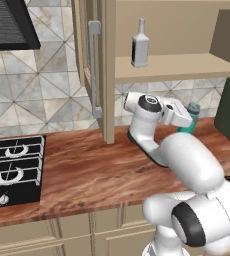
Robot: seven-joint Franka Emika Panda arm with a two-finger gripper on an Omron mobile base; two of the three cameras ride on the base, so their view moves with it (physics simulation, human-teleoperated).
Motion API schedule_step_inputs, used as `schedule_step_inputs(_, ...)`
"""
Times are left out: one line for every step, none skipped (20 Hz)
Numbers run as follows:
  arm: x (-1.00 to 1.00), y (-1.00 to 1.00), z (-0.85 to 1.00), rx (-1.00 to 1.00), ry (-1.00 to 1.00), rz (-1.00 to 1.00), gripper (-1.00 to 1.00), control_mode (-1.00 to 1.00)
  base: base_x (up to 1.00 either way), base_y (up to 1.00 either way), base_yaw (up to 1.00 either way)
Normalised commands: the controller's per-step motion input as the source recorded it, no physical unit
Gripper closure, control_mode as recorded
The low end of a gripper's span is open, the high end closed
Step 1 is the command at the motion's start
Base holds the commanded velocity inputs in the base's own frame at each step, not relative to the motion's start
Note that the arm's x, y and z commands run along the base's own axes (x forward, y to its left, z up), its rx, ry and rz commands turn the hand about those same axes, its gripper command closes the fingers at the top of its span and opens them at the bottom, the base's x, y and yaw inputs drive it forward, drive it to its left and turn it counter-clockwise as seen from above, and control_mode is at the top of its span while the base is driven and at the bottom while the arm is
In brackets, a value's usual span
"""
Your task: Sort all alcoholic drinks to one cabinet, and non-alcoholic drinks to the other.
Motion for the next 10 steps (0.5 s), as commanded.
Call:
schedule_step_inputs(-0.4, 0.0, 0.38, 0.0, 0.02, 0.21, 1.0, -1.0, 0.0, 0.0, 0.0)
schedule_step_inputs(-0.36, 0.0, 0.41, 0.0, 0.04, 0.22, 1.0, -1.0, 0.0, 0.0, 0.0)
schedule_step_inputs(-0.36, 0.0, 0.41, 0.0, 0.05, 0.23, 1.0, -1.0, 0.0, 0.0, 0.0)
schedule_step_inputs(-0.36, 0.0, 0.41, 0.0, 0.05, 0.23, 1.0, -1.0, 0.0, 0.0, 0.0)
schedule_step_inputs(-0.34, 0.0, 0.43, 0.0, 0.07, 0.23, 1.0, -1.0, 0.0, 0.0, 0.0)
schedule_step_inputs(-0.29, 0.0, 0.44, 0.0, 0.1, 0.24, 1.0, -1.0, 0.0, 0.0, 0.0)
schedule_step_inputs(-0.26, 0.02, 0.44, 0.0, 0.12, 0.25, 1.0, -1.0, 0.0, 0.0, 0.0)
schedule_step_inputs(-0.21, 0.04, 0.44, 0.0, 0.16, 0.25, 1.0, -1.0, 0.0, 0.0, 0.0)
schedule_step_inputs(-0.19, 0.09, 0.44, 0.0, 0.18, 0.26, 1.0, -1.0, 0.0, 0.0, 0.0)
schedule_step_inputs(-0.17, 0.11, 0.43, 0.0, 0.21, 0.28, 1.0, -1.0, 0.0, 0.0, 0.0)
